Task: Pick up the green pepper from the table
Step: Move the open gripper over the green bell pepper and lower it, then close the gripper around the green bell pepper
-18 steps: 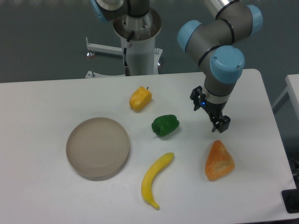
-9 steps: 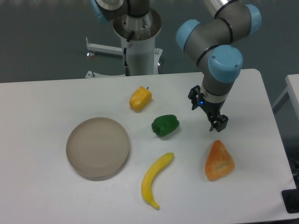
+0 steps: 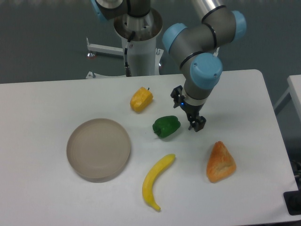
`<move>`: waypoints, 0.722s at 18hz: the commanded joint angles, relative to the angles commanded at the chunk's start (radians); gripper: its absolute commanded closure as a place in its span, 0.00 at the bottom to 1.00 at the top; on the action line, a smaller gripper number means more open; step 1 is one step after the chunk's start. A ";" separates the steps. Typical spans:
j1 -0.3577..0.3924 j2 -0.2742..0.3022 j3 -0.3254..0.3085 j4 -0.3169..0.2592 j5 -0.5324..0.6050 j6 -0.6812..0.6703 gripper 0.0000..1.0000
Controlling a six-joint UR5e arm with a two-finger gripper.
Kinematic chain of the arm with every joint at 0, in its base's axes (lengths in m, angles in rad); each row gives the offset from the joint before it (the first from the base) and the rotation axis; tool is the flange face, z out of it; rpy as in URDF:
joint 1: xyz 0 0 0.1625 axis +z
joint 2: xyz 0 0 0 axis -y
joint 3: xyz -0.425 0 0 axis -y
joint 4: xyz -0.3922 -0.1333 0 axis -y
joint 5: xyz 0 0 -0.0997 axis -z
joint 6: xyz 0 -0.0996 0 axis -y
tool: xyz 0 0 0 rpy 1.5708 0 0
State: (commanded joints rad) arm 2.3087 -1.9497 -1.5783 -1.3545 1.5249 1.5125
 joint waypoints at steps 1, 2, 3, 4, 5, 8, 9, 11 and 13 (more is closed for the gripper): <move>-0.002 -0.002 -0.006 0.000 -0.006 0.000 0.00; -0.003 -0.006 -0.006 0.000 -0.017 -0.011 0.00; -0.003 -0.008 -0.012 0.002 -0.022 -0.029 0.00; -0.005 -0.009 -0.018 0.002 -0.026 -0.038 0.00; -0.005 -0.012 -0.026 0.003 -0.026 -0.038 0.00; -0.022 -0.024 -0.058 0.085 -0.026 -0.067 0.00; -0.028 -0.031 -0.074 0.135 -0.026 -0.081 0.00; -0.049 -0.046 -0.097 0.213 -0.026 -0.101 0.00; -0.051 -0.057 -0.100 0.229 -0.025 -0.104 0.01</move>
State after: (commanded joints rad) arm 2.2580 -2.0064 -1.6782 -1.1259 1.5002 1.4082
